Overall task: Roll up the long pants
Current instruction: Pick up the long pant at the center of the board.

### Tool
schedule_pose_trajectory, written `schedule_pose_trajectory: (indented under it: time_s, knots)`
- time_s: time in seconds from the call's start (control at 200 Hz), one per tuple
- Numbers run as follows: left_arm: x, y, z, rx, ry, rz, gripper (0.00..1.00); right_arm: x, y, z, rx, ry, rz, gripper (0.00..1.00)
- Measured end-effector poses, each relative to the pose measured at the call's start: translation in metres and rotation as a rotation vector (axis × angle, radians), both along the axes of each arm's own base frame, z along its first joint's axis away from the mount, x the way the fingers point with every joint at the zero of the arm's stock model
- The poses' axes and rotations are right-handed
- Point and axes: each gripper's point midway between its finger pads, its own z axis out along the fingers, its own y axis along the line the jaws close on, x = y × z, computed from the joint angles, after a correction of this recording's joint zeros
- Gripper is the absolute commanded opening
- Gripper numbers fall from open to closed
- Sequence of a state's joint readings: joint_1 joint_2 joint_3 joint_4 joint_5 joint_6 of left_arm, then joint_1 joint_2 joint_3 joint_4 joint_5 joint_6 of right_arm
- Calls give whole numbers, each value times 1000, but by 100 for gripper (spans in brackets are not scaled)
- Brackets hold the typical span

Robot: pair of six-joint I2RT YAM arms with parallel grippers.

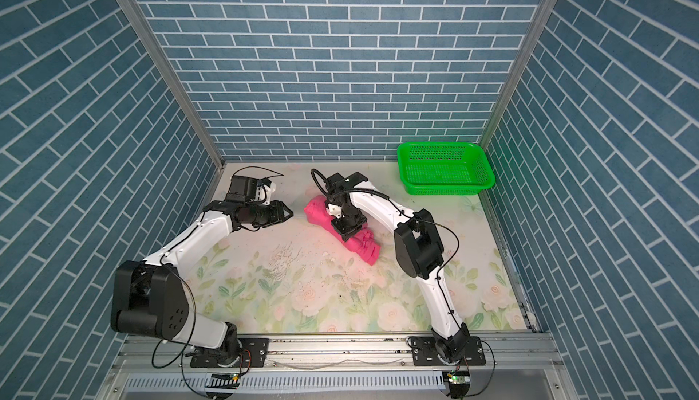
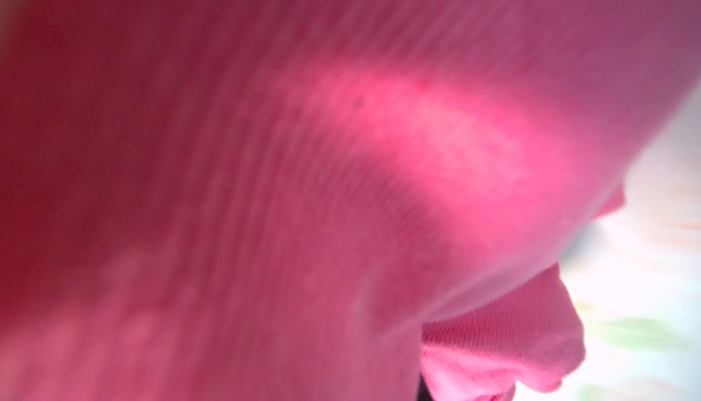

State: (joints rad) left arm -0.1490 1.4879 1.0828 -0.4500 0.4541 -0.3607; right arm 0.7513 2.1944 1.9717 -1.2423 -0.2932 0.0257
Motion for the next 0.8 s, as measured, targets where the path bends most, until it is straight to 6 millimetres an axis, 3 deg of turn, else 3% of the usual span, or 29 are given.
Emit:
schedule_pose_trajectory:
  time_s: [0.195, 0.455, 0.64, 0.8]
  knots:
    - [-3, 0, 7, -3, -10, 1, 47, -46, 9, -1, 156, 309, -58, 0]
    - [-13, 2, 26, -6, -33, 2, 47, -58, 24, 2, 255, 513, -152, 0]
    - [-13, 2, 35, -10, -53, 2, 47, -39, 29, 20, 305, 544, -254, 0]
    - [-13, 1, 36, -17, -49, 7, 47, 12, 29, 58, 370, 419, -329, 0]
